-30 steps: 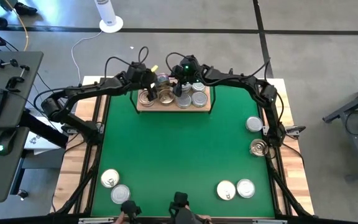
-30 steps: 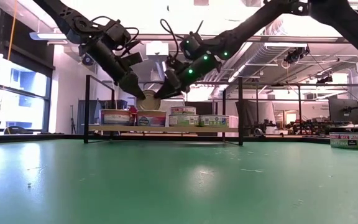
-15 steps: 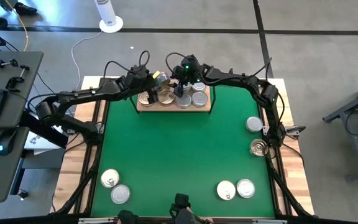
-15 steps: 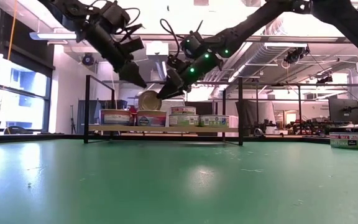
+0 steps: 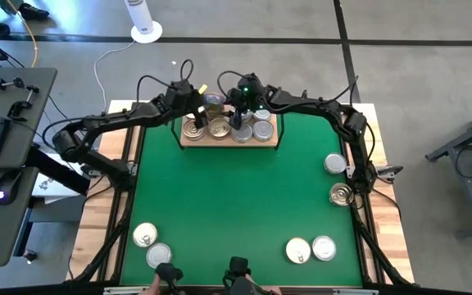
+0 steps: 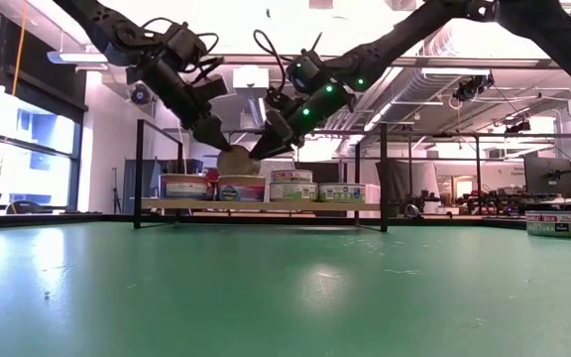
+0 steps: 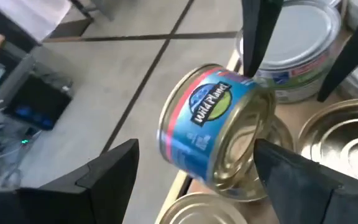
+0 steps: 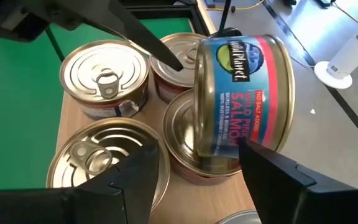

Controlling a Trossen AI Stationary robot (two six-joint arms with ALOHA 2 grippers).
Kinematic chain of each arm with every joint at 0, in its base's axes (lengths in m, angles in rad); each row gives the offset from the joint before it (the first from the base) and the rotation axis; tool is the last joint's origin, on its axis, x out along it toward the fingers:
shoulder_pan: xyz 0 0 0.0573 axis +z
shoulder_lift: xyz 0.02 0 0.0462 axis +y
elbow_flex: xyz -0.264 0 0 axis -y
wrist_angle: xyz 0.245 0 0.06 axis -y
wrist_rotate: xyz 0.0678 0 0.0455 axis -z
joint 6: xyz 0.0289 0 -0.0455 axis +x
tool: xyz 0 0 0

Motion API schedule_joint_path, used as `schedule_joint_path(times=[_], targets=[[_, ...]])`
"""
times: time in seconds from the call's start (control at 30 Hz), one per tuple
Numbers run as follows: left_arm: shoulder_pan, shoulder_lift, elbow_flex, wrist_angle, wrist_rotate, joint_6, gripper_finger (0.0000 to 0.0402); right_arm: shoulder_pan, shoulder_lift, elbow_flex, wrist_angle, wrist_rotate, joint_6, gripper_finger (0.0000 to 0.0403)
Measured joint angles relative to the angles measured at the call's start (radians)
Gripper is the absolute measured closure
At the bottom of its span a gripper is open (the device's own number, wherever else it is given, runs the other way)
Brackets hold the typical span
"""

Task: Stack canned seafood by type on shelf
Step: Stack the blue/pink tuna can on top of the other blue/pink tuna can on the shelf

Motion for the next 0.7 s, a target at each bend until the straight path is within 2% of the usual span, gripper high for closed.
schedule_joint_path(times=[0.07,0.5,0.7], targets=[[0.010,0.005,0.000,0.010,0.036,0.011,0.0096,0.000,0.000,0.000,-0.003,0.000,-0.007,0.0187],[0.006,0.012,0.007,0.030,0.041,0.077,0.0095,0.000,0.000,0.000,-0.033,0.000,-0.015,0.0187],[0.053,0.012,0.068,-0.039,0.168,0.057,0.0095,0.000,0.000,0.000,-0.033,0.000,-0.015,0.0187]])
